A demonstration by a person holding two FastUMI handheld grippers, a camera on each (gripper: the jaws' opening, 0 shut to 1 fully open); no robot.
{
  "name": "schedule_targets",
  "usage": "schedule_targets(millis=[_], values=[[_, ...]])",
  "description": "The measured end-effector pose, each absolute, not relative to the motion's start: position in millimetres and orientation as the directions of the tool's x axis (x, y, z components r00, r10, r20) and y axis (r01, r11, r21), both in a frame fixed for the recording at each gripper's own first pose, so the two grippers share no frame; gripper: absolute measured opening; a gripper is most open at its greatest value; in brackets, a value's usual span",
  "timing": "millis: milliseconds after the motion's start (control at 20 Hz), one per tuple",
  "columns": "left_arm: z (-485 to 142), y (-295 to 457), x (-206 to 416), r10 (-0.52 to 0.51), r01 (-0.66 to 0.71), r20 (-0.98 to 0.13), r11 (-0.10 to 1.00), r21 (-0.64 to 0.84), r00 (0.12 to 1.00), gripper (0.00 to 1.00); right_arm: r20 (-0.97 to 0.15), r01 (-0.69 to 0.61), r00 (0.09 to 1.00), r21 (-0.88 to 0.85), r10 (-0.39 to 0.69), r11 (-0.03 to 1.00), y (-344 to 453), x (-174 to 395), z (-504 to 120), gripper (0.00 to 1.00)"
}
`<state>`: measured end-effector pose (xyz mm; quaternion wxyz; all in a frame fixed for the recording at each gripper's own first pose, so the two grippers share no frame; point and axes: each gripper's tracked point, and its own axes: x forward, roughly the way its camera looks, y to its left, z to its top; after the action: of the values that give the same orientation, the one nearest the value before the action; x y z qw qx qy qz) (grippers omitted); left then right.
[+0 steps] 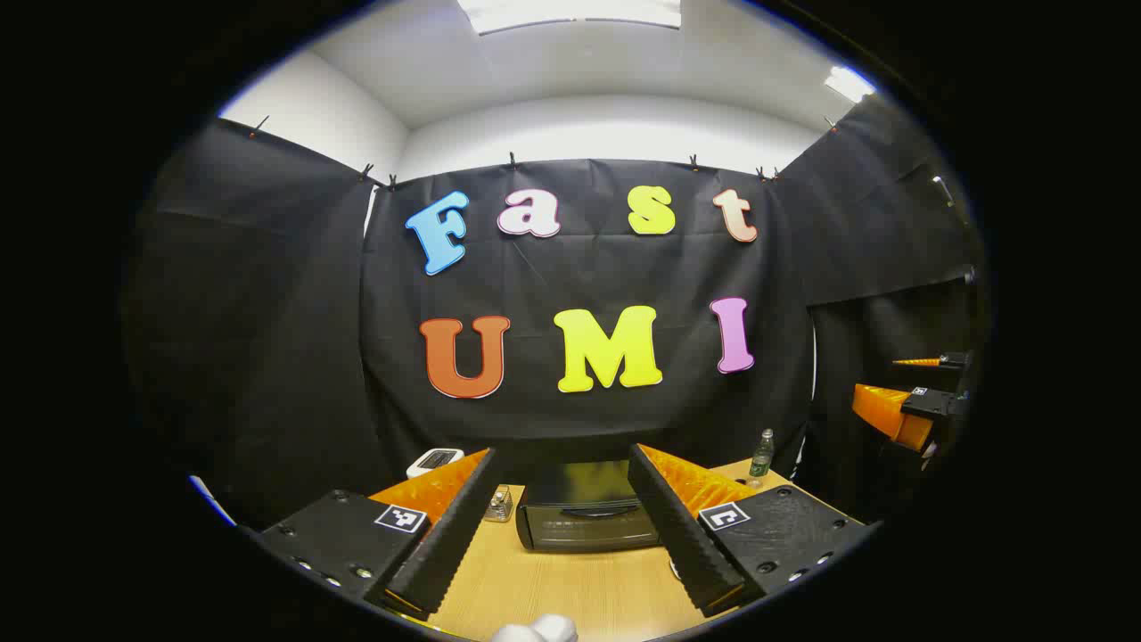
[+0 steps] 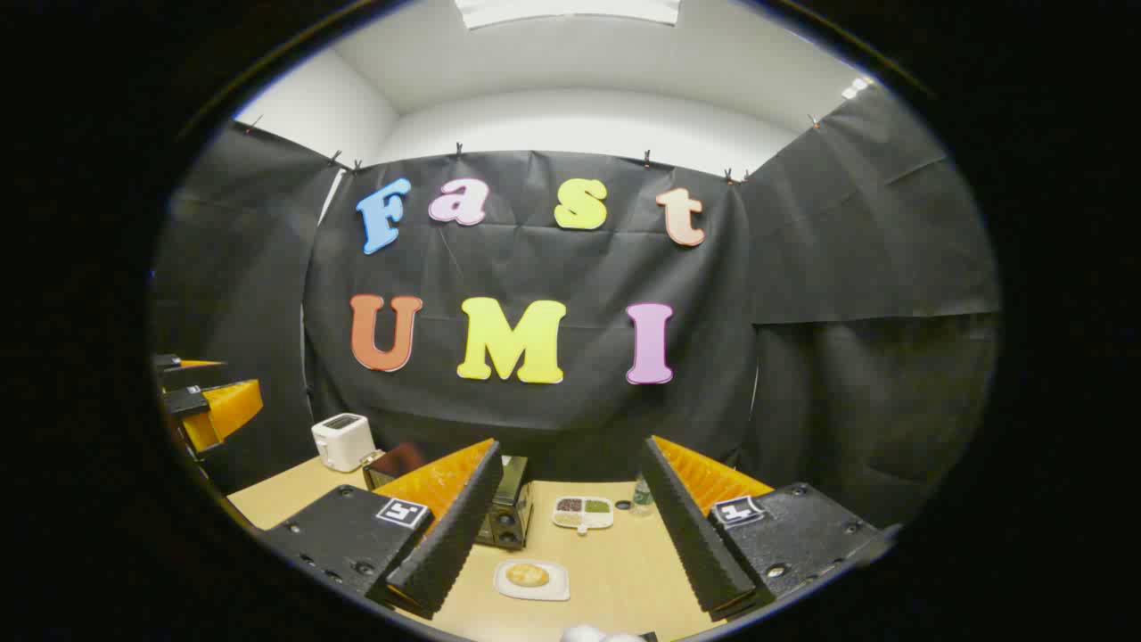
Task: Open the electric oven with the left hand, put the food in, and close the electric oven.
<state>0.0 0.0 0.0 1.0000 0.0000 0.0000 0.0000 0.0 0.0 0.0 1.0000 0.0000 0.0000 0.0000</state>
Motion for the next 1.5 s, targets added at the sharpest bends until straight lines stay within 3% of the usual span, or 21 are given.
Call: schedule_targets(millis=[200,250,300,350,400,450,550,600,650,750,850,900,1000,1050,1300,1350,1500], values=[[-1,-1,4,0.001,-0.001,-0.002,1.000,0.001,1.000,0.88,0.010,-0.013,1.000,-0.006,0.013,1.000,5,3,3,1.00],[0,-2,5,0.001,-0.001,0.000,1.000,0.004,1.000,0.95,0.011,-0.008,1.000,-0.006,0.008,1.000,3,4,4,1.00],[0,-2,6,0.001,-0.001,-0.003,1.000,0.006,1.000,0.95,0.014,-0.004,1.000,-0.006,0.004,1.000,1,5,4,1.00],[1,-2,6,0.002,-0.002,0.003,1.000,0.010,1.000,0.88,0.018,-0.005,1.000,-0.002,0.005,1.000,1,5,6,1.00],[3,-2,7,0.003,-0.003,0.005,1.000,0.010,1.000,1.00,0.018,-0.002,1.000,0.001,0.002,1.000,0,6,6,1.00],[5,-1,7,0.002,-0.002,0.009,1.000,0.010,1.000,0.95,0.016,-0.002,1.000,-0.002,0.002,1.000,-1,7,6,1.00],[5,-2,9,0.001,-0.001,0.011,1.000,0.008,1.000,0.95,0.021,0.002,1.000,-0.002,-0.002,1.000,-2,7,8,1.00],[6,-1,9,0.002,-0.002,0.014,1.000,0.007,1.000,0.88,0.021,0.001,1.000,0.007,-0.001,1.000,-2,8,9,1.00],[7,0,10,0.002,-0.002,0.013,1.000,0.010,1.000,0.95,0.021,-0.001,1.000,0.017,0.001,1.000,-2,9,10,1.00],[8,-1,10,0.002,-0.002,0.019,1.000,0.017,1.000,0.95,0.022,0.006,1.000,0.020,-0.006,1.000,-4,10,12,1.00],[7,0,11,0.001,-0.001,0.021,1.000,0.021,1.000,0.88,0.020,0.007,1.000,0.022,-0.008,1.000,-3,13,12,1.00],[5,0,12,0.000,-0.001,0.017,1.000,0.021,1.000,0.95,0.021,0.010,1.000,0.023,-0.011,1.000,-4,13,11,1.00],[-1,1,16,0.003,-0.004,0.010,1.000,0.021,1.000,0.95,0.022,0.009,1.000,0.027,-0.010,1.000,-4,12,11,1.00],[-3,2,20,0.009,-0.009,0.004,1.000,0.027,1.000,0.88,0.023,0.010,1.000,0.029,-0.011,1.000,-5,12,11,1.00],[-40,-4,47,0.010,-0.009,-0.023,0.999,0.050,1.000,1.00,0.038,0.010,0.999,0.032,-0.011,0.999,-7,15,19,1.00],[-52,-7,54,0.008,-0.007,-0.033,0.999,0.042,0.999,0.95,0.040,0.007,0.999,0.034,-0.008,0.999,-7,14,21,1.00],[-87,-24,82,-0.017,0.019,-0.048,0.999,0.027,0.999,0.94,0.043,0.013,0.999,0.033,-0.014,0.999,-11,16,22,1.00]])
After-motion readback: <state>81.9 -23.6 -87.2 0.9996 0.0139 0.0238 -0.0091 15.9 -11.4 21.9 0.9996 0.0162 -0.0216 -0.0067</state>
